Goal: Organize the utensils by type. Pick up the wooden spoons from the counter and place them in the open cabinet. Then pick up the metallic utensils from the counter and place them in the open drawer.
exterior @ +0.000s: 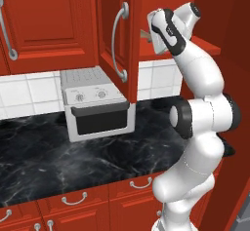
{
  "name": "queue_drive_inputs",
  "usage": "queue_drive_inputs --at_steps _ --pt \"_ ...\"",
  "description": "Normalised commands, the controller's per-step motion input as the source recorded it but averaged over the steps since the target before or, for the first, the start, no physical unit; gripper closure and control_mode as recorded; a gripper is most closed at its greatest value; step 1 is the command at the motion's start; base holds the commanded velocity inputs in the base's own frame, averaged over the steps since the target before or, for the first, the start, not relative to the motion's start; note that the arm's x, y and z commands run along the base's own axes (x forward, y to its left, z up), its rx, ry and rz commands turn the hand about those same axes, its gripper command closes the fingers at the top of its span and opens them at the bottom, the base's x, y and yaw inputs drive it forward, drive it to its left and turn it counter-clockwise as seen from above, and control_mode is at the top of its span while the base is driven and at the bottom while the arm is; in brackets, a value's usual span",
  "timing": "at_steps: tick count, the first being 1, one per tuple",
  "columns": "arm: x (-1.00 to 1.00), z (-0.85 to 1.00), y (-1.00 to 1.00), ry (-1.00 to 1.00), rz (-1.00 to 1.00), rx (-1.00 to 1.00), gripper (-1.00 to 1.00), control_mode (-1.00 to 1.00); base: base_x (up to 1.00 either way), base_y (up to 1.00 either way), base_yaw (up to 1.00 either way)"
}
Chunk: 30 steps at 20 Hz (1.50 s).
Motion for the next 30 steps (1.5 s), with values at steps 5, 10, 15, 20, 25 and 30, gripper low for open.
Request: queue_drive_inputs --at_steps 5,10,15,20,25,30 --pt "0.30 0.14 0.06 0.00 0.06 0.00 1.00 -1.00 0.00 0.00 0.00" --pt "0.19 -0.27 0.12 -0.02 0.01 -0.06 1.00 -1.00 0.00 0.00 0.00" --pt "0.08 -0.40 0.10 -0.11 0.00 -0.08 1.00 -1.00 0.00 0.00 0.00" --pt "0.18 -0.24 0.10 -0.11 0.00 -0.02 -1.00 -1.00 0.00 0.00 0.00" --pt "0.14 -0.19 0.00 -0.07 0.00 0.00 -1.00 -1.00 0.00 0.00 0.00" --pt "0.12 -0.12 0.00 -0.03 0.00 0.00 -1.00 -1.00 0.00 0.00 0.00"
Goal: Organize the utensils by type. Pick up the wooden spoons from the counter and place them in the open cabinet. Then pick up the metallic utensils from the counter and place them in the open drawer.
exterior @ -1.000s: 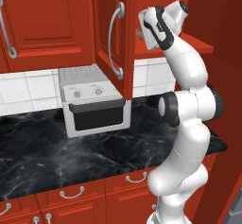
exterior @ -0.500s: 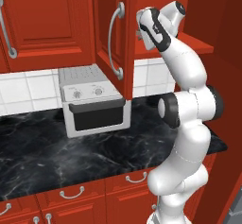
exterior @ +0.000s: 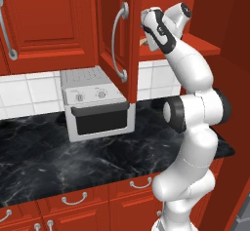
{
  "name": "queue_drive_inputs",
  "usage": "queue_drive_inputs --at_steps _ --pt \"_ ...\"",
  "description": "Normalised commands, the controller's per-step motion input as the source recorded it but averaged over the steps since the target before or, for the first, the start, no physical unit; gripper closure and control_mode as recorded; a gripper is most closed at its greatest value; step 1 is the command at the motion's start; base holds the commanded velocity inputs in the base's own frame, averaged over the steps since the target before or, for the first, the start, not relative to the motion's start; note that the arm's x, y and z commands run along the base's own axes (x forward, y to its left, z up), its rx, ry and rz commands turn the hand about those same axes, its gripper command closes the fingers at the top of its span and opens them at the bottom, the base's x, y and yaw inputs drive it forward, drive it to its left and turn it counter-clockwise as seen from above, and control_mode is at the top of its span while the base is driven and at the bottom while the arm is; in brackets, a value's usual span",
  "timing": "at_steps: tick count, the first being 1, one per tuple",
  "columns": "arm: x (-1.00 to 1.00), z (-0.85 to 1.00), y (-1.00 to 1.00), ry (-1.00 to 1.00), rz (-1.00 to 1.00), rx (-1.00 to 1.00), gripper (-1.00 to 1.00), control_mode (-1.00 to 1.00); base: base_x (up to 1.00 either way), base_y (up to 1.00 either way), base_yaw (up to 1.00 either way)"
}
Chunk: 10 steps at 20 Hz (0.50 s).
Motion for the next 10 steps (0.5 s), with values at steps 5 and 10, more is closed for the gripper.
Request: queue_drive_inputs --at_steps 5,10 --pt "0.12 -0.06 0.00 0.00 0.00 0.00 -1.00 -1.00 0.00 0.00 0.00" --pt "0.04 -0.09 0.00 0.00 0.00 0.00 -1.00 -1.00 0.00 0.00 0.00"
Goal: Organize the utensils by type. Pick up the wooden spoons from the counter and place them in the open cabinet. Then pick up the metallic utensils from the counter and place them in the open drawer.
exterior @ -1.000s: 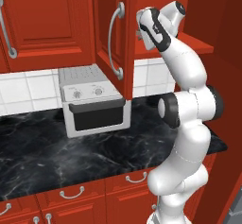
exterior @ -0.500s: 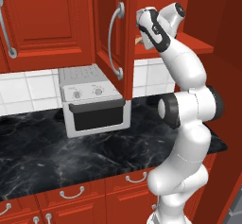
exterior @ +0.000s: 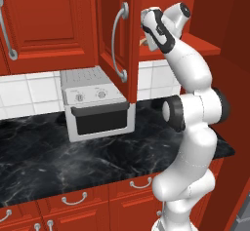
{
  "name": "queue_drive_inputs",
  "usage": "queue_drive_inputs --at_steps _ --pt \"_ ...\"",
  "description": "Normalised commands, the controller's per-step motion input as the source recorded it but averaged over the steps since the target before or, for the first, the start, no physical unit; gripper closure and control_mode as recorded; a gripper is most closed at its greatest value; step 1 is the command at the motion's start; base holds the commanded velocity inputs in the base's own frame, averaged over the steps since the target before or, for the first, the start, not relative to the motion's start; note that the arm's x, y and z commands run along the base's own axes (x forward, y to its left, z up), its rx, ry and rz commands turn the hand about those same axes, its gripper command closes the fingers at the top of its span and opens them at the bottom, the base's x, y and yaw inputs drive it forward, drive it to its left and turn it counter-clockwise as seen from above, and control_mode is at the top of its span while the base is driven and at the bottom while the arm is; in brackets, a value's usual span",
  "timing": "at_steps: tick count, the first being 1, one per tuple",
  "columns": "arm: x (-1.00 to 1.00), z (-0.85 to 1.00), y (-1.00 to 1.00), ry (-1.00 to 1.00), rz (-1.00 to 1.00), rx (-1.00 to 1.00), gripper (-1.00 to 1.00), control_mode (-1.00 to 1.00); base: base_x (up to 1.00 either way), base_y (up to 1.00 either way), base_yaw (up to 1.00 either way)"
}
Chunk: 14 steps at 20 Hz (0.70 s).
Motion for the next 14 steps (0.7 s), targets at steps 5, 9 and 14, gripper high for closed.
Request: queue_drive_inputs --at_steps 5,9,14 --pt "-0.11 -0.21 -0.03 0.00 0.04 -0.03 -1.00 -1.00 0.00 0.00 0.00" --pt "-0.13 -0.27 -0.04 0.00 0.08 -0.06 -1.00 -1.00 0.00 0.00 0.00" --pt "-0.08 -0.29 -0.04 0.00 0.07 -0.06 -1.00 -1.00 0.00 0.00 0.00"
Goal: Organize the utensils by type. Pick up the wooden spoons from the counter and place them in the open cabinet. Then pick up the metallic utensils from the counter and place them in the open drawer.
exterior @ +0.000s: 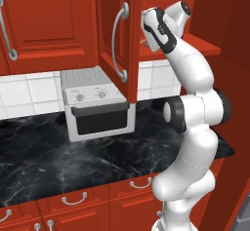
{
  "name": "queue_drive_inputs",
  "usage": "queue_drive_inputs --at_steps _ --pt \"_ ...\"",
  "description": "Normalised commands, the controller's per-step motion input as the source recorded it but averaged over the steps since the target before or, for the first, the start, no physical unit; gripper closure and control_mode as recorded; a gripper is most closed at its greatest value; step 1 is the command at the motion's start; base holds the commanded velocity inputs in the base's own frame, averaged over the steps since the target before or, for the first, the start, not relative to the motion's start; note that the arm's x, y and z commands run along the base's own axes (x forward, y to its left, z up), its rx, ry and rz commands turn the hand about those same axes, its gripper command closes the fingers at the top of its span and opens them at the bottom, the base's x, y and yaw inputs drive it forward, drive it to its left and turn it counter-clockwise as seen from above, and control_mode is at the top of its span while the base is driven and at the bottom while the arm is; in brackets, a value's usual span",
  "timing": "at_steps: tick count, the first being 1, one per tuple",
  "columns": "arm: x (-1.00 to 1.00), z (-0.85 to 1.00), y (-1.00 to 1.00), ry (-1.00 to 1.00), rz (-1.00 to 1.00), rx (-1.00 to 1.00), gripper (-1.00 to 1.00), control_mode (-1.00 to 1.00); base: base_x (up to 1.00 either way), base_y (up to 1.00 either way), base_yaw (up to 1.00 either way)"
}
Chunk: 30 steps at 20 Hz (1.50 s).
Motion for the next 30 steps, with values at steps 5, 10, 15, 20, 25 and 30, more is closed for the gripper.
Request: queue_drive_inputs --at_steps 5,10,15,20,25,30 --pt "-0.11 -0.26 -0.06 -0.01 0.05 -0.06 -1.00 -1.00 0.00 0.00 0.00" --pt "-0.30 -0.12 -0.23 -0.10 0.03 -0.03 -1.00 -1.00 0.00 0.00 0.00" --pt "-0.43 -0.10 -0.20 -0.16 0.00 0.00 -1.00 -1.00 0.00 0.00 0.00" --pt "-0.60 -0.09 0.00 -0.19 0.00 0.00 -1.00 -1.00 0.00 0.00 0.00" --pt "-0.60 0.05 0.00 -0.11 0.00 0.00 -1.00 -1.00 0.00 0.00 0.00" --pt "-0.67 0.01 0.00 0.02 -0.06 0.01 -1.00 -1.00 0.00 0.00 0.00"
